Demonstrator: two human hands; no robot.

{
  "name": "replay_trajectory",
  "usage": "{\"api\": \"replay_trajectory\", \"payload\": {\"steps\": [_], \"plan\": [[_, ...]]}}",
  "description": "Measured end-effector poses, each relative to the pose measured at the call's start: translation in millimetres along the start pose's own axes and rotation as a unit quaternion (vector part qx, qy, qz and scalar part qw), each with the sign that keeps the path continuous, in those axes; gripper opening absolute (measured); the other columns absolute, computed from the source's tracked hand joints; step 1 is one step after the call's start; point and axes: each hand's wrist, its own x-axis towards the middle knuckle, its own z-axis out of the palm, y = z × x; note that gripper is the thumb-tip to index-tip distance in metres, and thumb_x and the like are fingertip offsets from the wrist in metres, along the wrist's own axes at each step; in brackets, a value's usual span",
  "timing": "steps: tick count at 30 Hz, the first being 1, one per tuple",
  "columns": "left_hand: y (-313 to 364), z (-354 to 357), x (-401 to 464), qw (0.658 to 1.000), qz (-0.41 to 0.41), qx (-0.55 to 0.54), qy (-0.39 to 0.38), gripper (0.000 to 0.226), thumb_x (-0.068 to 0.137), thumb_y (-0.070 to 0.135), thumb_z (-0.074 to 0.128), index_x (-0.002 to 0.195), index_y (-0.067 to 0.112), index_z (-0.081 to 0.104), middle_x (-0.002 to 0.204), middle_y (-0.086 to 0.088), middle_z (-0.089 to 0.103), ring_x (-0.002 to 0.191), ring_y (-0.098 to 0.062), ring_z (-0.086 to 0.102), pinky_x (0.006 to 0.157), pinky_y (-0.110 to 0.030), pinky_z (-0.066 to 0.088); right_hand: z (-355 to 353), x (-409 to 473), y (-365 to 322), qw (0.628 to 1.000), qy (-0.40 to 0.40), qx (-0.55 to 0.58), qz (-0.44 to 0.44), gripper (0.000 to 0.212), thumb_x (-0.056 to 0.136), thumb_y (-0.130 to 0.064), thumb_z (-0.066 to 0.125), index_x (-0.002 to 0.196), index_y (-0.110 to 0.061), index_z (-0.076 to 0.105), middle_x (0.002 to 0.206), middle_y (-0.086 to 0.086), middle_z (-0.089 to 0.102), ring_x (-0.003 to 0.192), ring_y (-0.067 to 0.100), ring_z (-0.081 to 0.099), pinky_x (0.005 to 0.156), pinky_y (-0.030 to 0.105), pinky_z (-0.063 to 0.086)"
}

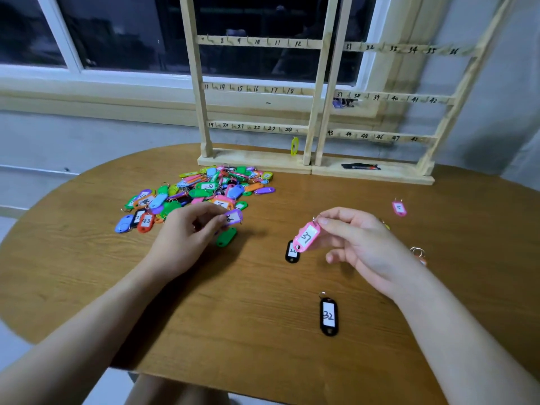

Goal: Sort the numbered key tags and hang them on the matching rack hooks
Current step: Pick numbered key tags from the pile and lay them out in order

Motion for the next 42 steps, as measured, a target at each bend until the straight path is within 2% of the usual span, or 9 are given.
{"api": "replay_trajectory", "payload": {"steps": [6,10,14,19,24,28,33,38,42], "plan": [[-0.7,-1.1,-2.6,1.0,-0.009,0.013,0.002,0.006,0.091,0.016,0.073,0.088,0.019,0.069,0.078,0.002,0.075,0.072,-0.023,0.065,0.068,-0.036,0.052,-1.2,-3.2,-1.2,1.0,0.019,0.004,-0.009,0.01,0.102,-0.011,0.057,0.104,-0.006,0.065,0.103,0.018,0.076,0.085,0.024,0.074,0.057,0.027,0.046],[9.2,2.4,-6.6,1.0,-0.01,0.001,-0.002,0.012,0.089,0.01,0.074,0.084,0.017,0.067,0.078,0.0,0.074,0.073,-0.017,0.068,0.069,-0.024,0.052,-2.1,-4.7,-0.1,1.0,0.023,0.003,-0.006,0.009,0.102,-0.011,0.057,0.105,-0.005,0.063,0.106,0.018,0.076,0.091,0.026,0.074,0.058,0.027,0.046],[16.3,7.4,-9.6,0.998,-0.03,-0.046,-0.018,0.01,0.091,0.007,0.072,0.088,0.011,0.064,0.085,0.004,0.078,0.085,-0.012,0.075,0.08,-0.03,0.056,-3.7,-4.7,-0.7,1.0,0.011,0.0,-0.003,0.009,0.103,-0.012,0.055,0.104,-0.007,0.063,0.107,0.013,0.077,0.095,0.026,0.074,0.061,0.028,0.046],[15.8,6.1,-9.2,0.998,-0.03,-0.044,-0.041,0.009,0.094,0.015,0.069,0.1,0.022,0.066,0.092,0.011,0.078,0.09,-0.005,0.073,0.085,-0.03,0.054,-3.4,-1.9,-0.2,1.0,0.003,0.013,0.002,0.008,0.106,-0.013,0.049,0.102,-0.01,0.056,0.107,0.015,0.077,0.088,0.022,0.073,0.059,0.029,0.043],[15.5,4.5,-5.8,0.998,-0.009,0.0,-0.066,0.015,0.1,0.021,0.06,0.093,0.02,0.074,0.091,0.012,0.077,0.089,-0.004,0.07,0.087,-0.026,0.052,-4.0,1.2,3.7,1.0,0.013,0.005,0.028,0.01,0.108,-0.012,0.044,0.103,-0.009,0.053,0.102,0.016,0.077,0.077,0.018,0.069,0.056,0.029,0.042],[15.6,6.2,-4.4,0.998,-0.022,-0.005,-0.062,0.015,0.102,0.02,0.058,0.092,0.019,0.068,0.087,0.012,0.077,0.085,-0.001,0.071,0.077,-0.014,0.049,-5.3,8.2,9.0,0.999,0.03,-0.009,0.04,0.013,0.109,-0.012,0.042,0.106,-0.006,0.054,0.085,0.016,0.075,0.06,0.016,0.054,0.05,0.027,0.033],[15.5,6.3,-9.4,0.999,-0.002,0.018,-0.05,0.005,0.098,0.024,0.063,0.102,0.025,0.066,0.086,0.012,0.076,0.084,-0.004,0.071,0.076,-0.018,0.05,-6.8,12.2,15.6,0.997,0.041,-0.068,0.027,0.018,0.109,-0.012,0.043,0.106,-0.007,0.059,0.071,0.008,0.065,0.052,0.009,0.045,0.049,0.025,0.026],[28.4,8.5,-13.1,0.998,0.003,-0.022,-0.052,0.002,0.099,0.022,0.061,0.099,0.02,0.061,0.086,0.015,0.076,0.077,-0.011,0.068,0.072,-0.023,0.049,-8.4,7.6,14.4,0.984,0.087,-0.152,-0.013,0.019,0.107,-0.012,0.047,0.109,-0.018,0.065,0.07,-0.004,0.064,0.054,0.004,0.048,0.048,0.019,0.034],[44.3,21.8,-12.9,0.997,0.026,-0.014,-0.065,0.015,0.099,0.028,0.06,0.087,0.021,0.065,0.082,0.008,0.069,0.08,-0.015,0.062,0.075,-0.031,0.048,-7.7,-5.3,9.9,0.959,0.083,-0.266,-0.054,0.025,0.108,-0.015,0.041,0.104,-0.025,0.064,0.061,-0.014,0.059,0.059,0.018,0.042,0.052,0.03,0.035]]}}
